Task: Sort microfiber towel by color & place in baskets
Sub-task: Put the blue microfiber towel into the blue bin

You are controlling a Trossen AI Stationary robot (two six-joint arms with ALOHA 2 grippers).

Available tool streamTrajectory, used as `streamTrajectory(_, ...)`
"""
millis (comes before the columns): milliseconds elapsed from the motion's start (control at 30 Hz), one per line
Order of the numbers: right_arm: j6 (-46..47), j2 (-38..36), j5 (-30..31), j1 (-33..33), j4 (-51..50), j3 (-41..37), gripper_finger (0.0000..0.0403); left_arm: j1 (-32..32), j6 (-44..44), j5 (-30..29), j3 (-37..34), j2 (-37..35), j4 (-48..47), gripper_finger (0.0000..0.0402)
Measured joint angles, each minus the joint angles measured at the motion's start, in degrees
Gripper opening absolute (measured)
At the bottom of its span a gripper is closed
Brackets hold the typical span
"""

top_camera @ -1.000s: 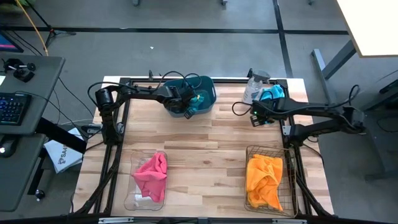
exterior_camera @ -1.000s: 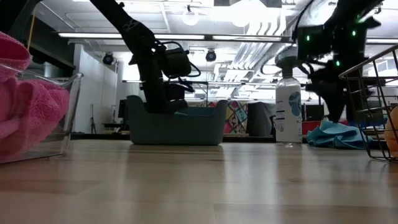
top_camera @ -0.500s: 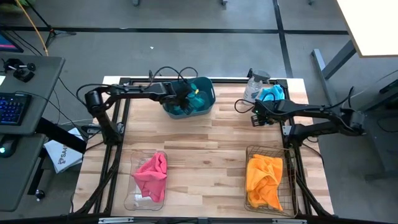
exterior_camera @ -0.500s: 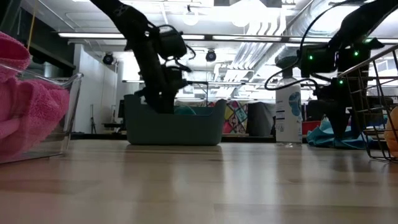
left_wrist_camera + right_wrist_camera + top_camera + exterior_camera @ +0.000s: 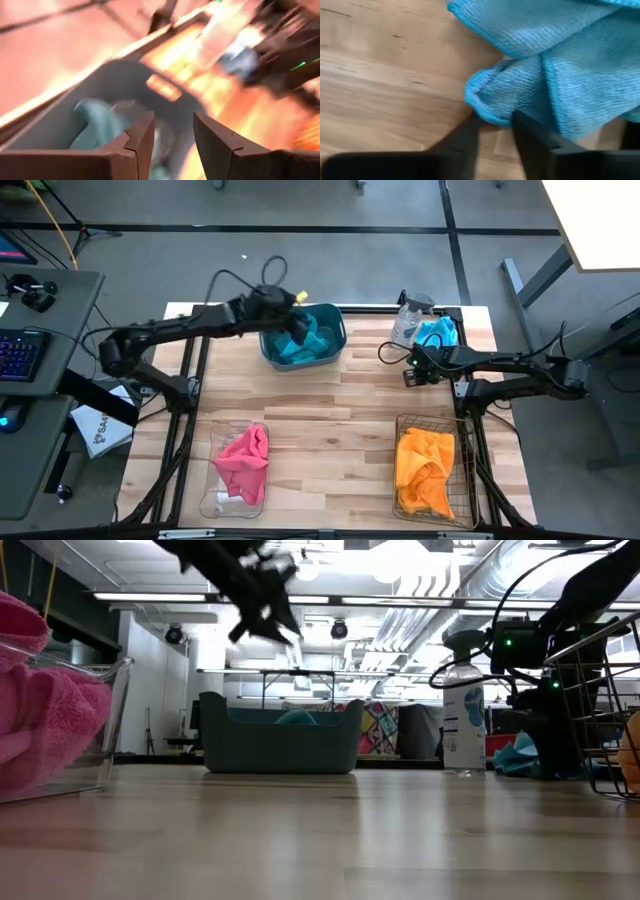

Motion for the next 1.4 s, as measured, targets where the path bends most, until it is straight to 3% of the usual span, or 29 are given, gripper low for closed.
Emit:
streamTrajectory(133,-1.4,0.0,-0.3,0.0,0.3,0.0,0.0018,-0.2,-0.6,5.6,0.0,-6.4,5.0,0.0125)
streamTrajectory(300,-3.5,-0.1,-2.7,1.1,-1.6,3.1,0.0004,-1.6,-3.5,14.7,0.0,-15.5,9.2,0.0125)
streamTrajectory(433,-5.3,-1.6,-8.9,5.9,-0.3,9.9,0.0002,-4.1,-4.4,24.8,0.0,-23.7,13.9,0.0125)
streamTrajectory(500,-5.7,-1.9,-12.3,9.5,1.7,14.1,0.0001,-5.7,-4.3,26.8,0.0,-27.5,15.7,0.0125)
streamTrajectory(667,-6.5,-2.0,-20.7,18.0,15.8,25.8,0.0001,-9.3,-0.4,24.4,0.0,-34.2,16.3,0.0125)
streamTrajectory(833,-13.1,-1.1,-20.2,21.7,27.6,39.9,0.0000,-10.8,2.0,18.9,0.0,-36.9,16.5,0.0125)
streamTrajectory(967,-21.1,3.3,-14.9,20.5,26.7,52.3,0.0000,-10.8,2.9,18.5,0.0,-36.9,17.1,0.0125)
streamTrajectory(1133,-28.9,13.0,-13.3,16.7,26.5,64.5,0.0000,-10.8,4.1,17.5,0.0,-35.6,17.3,0.0125)
streamTrajectory(1267,-33.0,22.2,-14.1,13.2,26.2,74.6,0.0000,-10.8,4.1,17.5,0.0,-35.2,17.2,0.0125)
streamTrajectory(1400,-34.7,30.6,-20.5,10.7,26.3,86.8,0.0000,-10.8,4.1,17.5,0.0,-35.3,17.2,0.0125)
